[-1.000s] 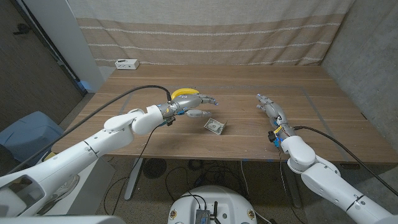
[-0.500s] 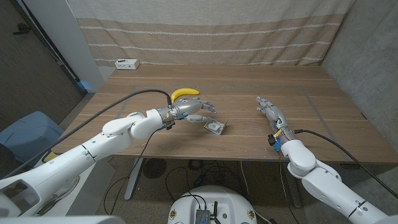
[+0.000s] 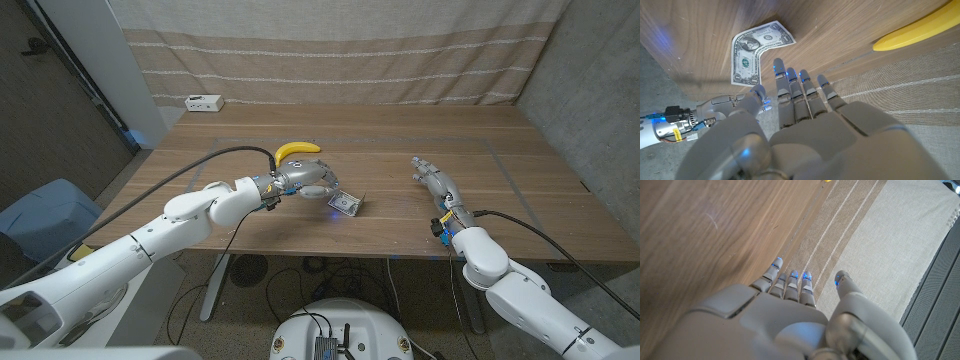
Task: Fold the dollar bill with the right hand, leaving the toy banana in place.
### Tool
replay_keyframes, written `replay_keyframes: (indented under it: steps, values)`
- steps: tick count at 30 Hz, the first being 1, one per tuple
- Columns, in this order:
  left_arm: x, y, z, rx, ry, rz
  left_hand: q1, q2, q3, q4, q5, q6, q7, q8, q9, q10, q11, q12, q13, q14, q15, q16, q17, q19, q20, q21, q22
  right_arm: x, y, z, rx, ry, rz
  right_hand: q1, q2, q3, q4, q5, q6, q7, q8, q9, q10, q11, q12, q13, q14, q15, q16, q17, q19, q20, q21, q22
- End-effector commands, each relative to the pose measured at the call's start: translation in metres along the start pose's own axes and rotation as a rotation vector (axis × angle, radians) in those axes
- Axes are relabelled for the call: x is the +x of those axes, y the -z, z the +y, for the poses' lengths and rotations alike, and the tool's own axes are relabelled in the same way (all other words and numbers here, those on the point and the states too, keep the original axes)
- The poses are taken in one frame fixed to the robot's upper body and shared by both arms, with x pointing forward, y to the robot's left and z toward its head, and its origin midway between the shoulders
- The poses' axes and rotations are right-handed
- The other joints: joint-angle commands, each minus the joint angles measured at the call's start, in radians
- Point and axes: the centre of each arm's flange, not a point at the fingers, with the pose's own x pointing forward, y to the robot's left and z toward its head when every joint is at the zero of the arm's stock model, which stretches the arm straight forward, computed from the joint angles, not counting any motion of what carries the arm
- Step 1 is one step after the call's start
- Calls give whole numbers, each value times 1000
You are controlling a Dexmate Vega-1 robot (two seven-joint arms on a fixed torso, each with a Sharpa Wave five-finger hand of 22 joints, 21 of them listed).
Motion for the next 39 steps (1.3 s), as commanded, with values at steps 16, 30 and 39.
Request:
replay_keyframes:
  steps: [16,30,39]
  values:
    - [15,-6,-2,49,106,-13,14,2,29,16,1,135,10,31,-8,143,15,53,18,122,-14,73,34,40,0,22,4,-10,4,1,70,2,3,8,-1,7,7,2,5,4,-3,4,12,4,0,4,12,-4,10,3,13,0,-7,5]
    - [14,-4,-10,45,150,7,2,-11,41,34,2,76,6,-10,-15,108,16,33,23,96,-6,58,31,36,-6,27,6,-15,6,4,69,-2,11,9,-4,7,9,2,7,6,-4,4,16,8,0,4,13,-3,10,4,16,1,-12,6]
    - [16,-4,-14,62,167,23,-7,-17,43,39,1,94,9,-9,-17,116,16,31,21,111,-8,56,23,42,-13,32,7,-18,3,6,45,-23,33,9,-5,7,10,1,17,8,-1,4,22,12,1,5,14,-1,11,4,18,2,-15,6]
